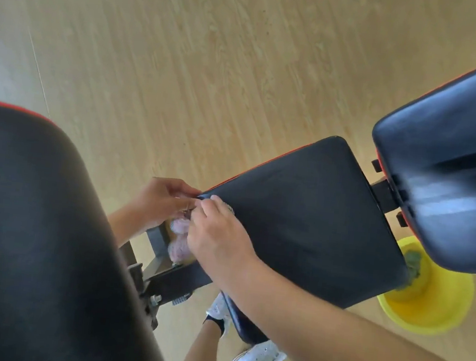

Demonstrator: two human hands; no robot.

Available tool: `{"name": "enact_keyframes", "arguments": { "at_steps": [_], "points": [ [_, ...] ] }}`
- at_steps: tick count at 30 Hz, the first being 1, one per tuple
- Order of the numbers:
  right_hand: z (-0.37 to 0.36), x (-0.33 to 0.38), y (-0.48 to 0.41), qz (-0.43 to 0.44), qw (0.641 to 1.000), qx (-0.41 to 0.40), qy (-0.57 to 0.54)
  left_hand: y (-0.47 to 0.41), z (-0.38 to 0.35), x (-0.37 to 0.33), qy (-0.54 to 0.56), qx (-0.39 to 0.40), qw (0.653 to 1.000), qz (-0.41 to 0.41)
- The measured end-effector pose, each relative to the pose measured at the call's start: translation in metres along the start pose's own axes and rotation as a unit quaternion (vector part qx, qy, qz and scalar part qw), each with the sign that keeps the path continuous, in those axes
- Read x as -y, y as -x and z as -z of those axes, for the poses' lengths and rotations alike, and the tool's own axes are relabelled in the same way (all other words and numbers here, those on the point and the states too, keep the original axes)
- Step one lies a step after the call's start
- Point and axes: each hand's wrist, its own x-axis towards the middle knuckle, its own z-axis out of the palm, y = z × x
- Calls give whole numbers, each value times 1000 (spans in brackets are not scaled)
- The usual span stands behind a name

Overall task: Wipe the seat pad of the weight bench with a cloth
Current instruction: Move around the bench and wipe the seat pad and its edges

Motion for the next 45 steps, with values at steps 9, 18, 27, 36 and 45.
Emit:
{"name": "enact_keyframes", "arguments": {
  "at_steps": [9,18,27,36,45],
  "points": [
    [-51,-11,156,25,999,-2,-25,-4,6,6,23,18,999,15],
    [-21,-17,42,-393,865,-214,-227,-1,5,2,15,20,999,33],
    [-44,-9,170,-442,857,-163,-207,0,3,3,17,17,999,28],
    [-36,-12,82,-407,846,-263,-224,1,4,5,25,10,999,18],
    [-42,-8,180,-596,719,-201,-296,18,0,-6,81,30,994,61]
  ]
}}
